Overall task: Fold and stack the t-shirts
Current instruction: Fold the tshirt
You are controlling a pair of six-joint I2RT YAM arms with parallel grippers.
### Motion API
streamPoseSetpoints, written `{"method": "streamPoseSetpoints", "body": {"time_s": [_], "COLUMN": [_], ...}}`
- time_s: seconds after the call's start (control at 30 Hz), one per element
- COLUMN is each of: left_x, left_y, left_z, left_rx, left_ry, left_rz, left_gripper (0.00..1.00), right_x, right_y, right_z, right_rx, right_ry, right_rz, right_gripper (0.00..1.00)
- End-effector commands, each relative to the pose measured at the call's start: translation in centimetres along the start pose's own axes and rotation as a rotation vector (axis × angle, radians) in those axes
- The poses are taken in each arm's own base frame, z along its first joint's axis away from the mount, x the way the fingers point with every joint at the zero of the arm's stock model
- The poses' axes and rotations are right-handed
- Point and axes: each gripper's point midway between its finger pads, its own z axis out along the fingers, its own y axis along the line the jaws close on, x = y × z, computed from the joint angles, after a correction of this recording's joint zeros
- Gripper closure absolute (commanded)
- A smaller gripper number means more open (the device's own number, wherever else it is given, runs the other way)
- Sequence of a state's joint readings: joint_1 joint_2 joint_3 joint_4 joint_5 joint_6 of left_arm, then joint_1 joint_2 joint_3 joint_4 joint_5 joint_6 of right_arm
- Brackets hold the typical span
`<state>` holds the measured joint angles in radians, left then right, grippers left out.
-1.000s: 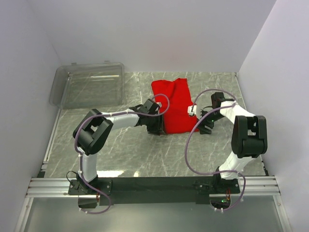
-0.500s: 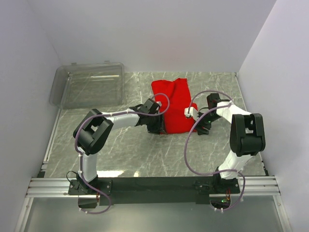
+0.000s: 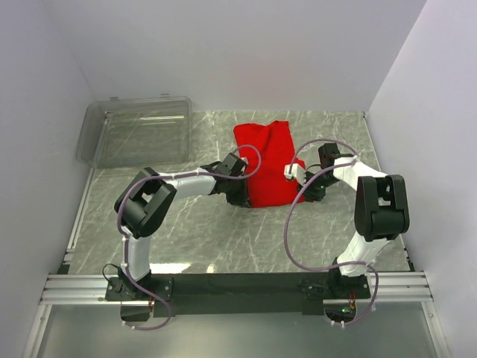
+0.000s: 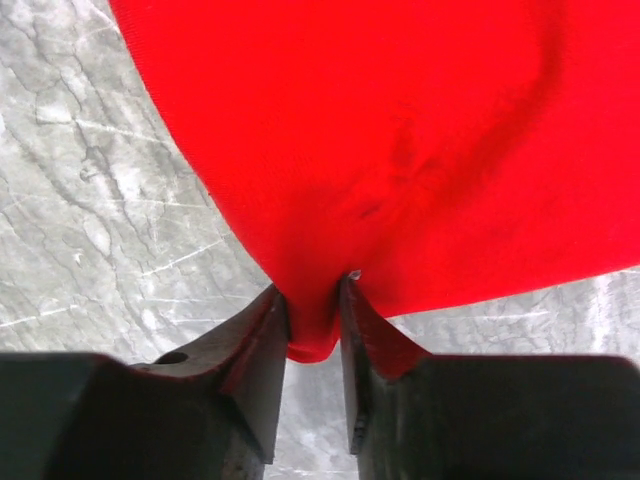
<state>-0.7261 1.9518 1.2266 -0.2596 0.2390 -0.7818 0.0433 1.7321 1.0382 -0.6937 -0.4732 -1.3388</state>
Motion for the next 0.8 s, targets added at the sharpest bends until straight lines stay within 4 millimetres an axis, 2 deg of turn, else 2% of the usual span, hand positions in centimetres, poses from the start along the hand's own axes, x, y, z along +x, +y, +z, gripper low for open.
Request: {"method": "streamPoseSetpoints", "body": {"time_s": [0.0, 0.13, 0.23, 0.4, 0.6, 0.77], "left_x": [-0.1, -0.5, -1.1, -1.0, 0.3, 1.5], "left_y": [-0.1, -1.1, -2.0, -3.6, -4.3, -4.4], "left_z": [0.4, -0.3, -1.5, -4.0, -6.0, -7.9], "left_rx": [0.001, 0.040, 0.073, 0.141, 0.193, 0.214], "left_ry": [-0.004, -0.026, -0.050, -0.073, -0.049, -0.024], "left_rz": [0.010, 0.025, 0.048, 0.078, 0.088, 0.100], "left_gripper": [0.87, 0.99, 0.99, 0.99, 0.99, 0.99], "right_x": [0.1, 0.0, -0.5, -1.6, -2.6, -3.3], "right_y": [1.5, 2.1, 2.7, 3.7, 5.1, 7.4], "right_z": [0.1, -0.2, -0.9, -2.7, -4.4, -6.0], "right_rx": [-0.027, -0.042, -0.052, -0.070, -0.096, -0.167], "right_ry": [0.006, -0.001, -0.022, -0.049, -0.077, -0.093], "right_rz": [0.023, 0.035, 0.043, 0.044, 0.057, 0.057], "right_gripper": [0.71, 0.83, 0.89, 0.91, 0.91, 0.93]}}
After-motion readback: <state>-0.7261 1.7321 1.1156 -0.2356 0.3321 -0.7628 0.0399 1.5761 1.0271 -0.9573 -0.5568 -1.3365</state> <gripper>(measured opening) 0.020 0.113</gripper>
